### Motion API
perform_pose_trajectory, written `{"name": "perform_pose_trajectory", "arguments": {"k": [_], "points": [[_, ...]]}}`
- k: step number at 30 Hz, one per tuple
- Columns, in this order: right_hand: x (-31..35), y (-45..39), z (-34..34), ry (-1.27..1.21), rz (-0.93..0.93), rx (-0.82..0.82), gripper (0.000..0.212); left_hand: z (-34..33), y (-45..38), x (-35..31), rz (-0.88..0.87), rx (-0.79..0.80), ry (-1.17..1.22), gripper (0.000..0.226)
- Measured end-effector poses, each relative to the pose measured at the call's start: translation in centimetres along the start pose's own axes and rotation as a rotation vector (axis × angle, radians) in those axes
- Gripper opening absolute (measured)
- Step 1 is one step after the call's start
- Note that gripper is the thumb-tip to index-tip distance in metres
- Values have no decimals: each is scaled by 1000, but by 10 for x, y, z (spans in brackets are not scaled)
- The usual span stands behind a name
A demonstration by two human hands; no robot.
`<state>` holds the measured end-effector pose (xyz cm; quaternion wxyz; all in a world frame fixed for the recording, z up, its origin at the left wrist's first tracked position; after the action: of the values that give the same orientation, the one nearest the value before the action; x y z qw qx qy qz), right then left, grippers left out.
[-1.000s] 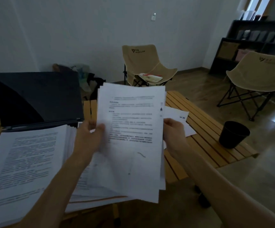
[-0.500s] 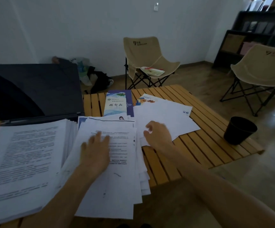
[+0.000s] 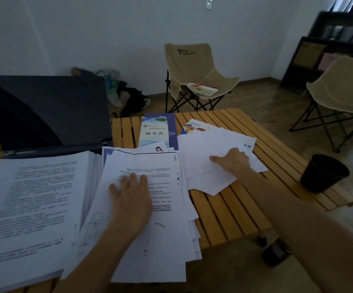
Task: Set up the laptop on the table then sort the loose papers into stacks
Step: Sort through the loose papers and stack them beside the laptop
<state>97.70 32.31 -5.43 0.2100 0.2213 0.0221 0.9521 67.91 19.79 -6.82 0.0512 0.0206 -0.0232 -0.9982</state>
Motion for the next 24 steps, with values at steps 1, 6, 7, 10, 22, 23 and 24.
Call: {"name": "perform_pose_trajectory", "arguments": {"k": [1,6,7,10,22,23,24], "points": [[-1,-6,0,87,2,20,91,0,0,0,2,-3,-4,58],[3,-31,4,167,19,93,95,-3,-2,-2,-6,0,-47,59],[5,-34,5,122,38,114,88,-3,-2,-2,-3,4,-49,60],[12,-35,2,40,87,158,68,-1,-2,-3,-3,17,-49,61],[-14,-26,-8,168,88,42,105,-8,-8,-4,27,-155,162,53],[-13,-23,-9,162,105,38,102,-7,-8,-4,34,-152,169,52],[-12,-20,-10,159,130,29,96,-6,-8,-3,41,-148,169,52]]}}
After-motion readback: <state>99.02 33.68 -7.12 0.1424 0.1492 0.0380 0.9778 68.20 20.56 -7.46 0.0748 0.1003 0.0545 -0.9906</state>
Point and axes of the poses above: each hand's wrist, its own y-axis away from the middle knuckle, its own z-axis out of the back of the hand, x = y × z, the point moved 6 cm from there along -y, towards the middle knuckle
